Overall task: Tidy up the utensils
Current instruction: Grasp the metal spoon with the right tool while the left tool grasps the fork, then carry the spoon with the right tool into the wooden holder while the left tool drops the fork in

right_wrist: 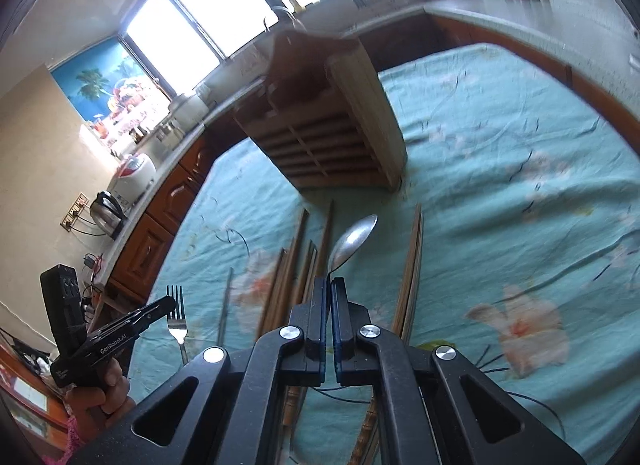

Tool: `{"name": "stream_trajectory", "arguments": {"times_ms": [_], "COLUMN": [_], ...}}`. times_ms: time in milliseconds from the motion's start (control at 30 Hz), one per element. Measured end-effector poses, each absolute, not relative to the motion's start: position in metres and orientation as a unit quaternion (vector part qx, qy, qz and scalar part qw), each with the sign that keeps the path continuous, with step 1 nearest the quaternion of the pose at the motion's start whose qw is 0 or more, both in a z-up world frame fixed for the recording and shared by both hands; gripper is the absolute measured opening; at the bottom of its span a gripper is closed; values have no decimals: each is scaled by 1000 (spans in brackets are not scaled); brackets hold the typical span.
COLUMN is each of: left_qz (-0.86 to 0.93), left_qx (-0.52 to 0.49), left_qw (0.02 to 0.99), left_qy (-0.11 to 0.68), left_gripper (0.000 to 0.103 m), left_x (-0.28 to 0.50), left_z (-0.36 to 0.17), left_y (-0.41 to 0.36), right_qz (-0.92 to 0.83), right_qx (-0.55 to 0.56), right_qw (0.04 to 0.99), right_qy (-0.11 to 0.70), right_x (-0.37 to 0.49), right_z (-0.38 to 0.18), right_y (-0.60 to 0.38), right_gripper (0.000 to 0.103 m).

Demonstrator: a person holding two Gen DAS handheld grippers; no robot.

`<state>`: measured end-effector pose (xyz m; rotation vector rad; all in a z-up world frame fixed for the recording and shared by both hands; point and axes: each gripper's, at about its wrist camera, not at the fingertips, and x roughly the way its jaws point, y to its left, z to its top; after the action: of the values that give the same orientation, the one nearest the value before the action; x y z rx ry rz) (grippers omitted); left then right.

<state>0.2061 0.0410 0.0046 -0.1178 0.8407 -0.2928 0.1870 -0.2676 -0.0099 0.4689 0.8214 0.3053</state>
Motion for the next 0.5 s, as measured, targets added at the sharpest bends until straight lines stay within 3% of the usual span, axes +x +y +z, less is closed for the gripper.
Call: {"name": "stream_trajectory", "arguments": {"times_ms": [500], "left_qz": [-141], "left_qx": [-54], "left_qw": [941], "left_qy": [304], "left_gripper": [2], "left_x": [201], "left_z": [85], "left_y": [40], "right_qz": [124], "right_qx": [183], "right_qw": [929], "right_qy": [298], "right_x": [179], "right_z": [58], "right_y": [-282], "right_gripper": [2]}}
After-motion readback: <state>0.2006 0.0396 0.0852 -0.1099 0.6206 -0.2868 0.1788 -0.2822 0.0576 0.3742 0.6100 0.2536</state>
